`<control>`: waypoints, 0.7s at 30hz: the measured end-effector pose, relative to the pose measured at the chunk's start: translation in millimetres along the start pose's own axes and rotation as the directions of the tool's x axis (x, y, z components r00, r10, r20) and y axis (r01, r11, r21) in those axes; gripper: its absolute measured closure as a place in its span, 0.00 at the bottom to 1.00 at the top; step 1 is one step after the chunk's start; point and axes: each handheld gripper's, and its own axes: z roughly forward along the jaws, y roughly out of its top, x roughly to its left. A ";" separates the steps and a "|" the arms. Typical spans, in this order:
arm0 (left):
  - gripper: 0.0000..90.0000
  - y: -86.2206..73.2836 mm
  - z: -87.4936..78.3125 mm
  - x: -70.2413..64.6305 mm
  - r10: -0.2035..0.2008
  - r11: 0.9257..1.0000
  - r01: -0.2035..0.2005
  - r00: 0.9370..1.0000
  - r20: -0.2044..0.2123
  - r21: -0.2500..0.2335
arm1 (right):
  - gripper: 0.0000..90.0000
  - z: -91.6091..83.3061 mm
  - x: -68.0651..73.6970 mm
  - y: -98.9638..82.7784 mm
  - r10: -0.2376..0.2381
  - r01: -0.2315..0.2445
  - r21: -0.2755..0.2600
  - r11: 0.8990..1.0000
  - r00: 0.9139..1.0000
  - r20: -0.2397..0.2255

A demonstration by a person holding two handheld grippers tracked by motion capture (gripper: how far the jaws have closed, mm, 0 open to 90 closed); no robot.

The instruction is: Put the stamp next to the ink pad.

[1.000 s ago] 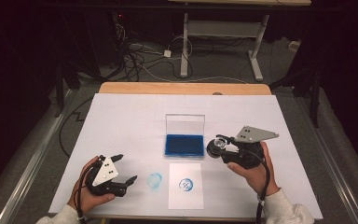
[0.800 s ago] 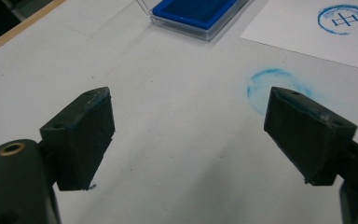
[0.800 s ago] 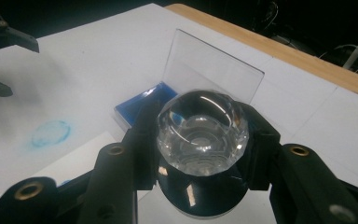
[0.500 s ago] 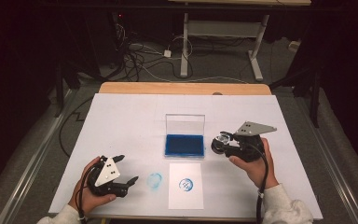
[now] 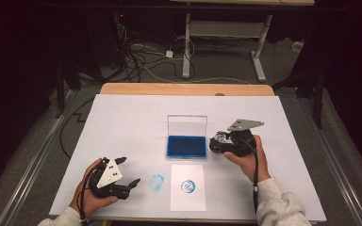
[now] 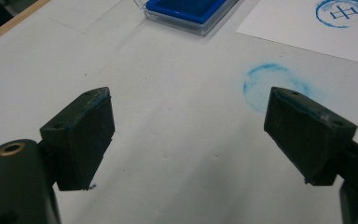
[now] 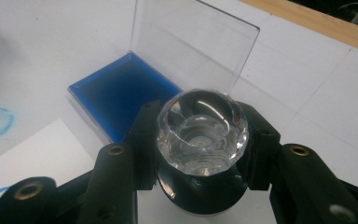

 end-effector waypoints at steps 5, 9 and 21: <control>0.17 0.1 0.7 -0.2 0.004 1.000 -0.004 1.000 0.001 0.005 | 0.63 11.4 -4.4 -1.2 0.010 -0.010 0.030 1.000 1.000 0.006; 0.17 0.3 1.4 -0.4 0.006 1.000 -0.006 1.000 0.004 0.006 | 0.63 16.4 -8.7 -2.9 0.020 -0.020 0.047 0.999 1.000 0.016; 0.17 0.1 3.1 -1.6 0.001 1.000 -0.001 1.000 0.018 0.017 | 0.63 29.8 -11.7 -6.2 0.036 -0.038 0.092 0.995 0.999 0.021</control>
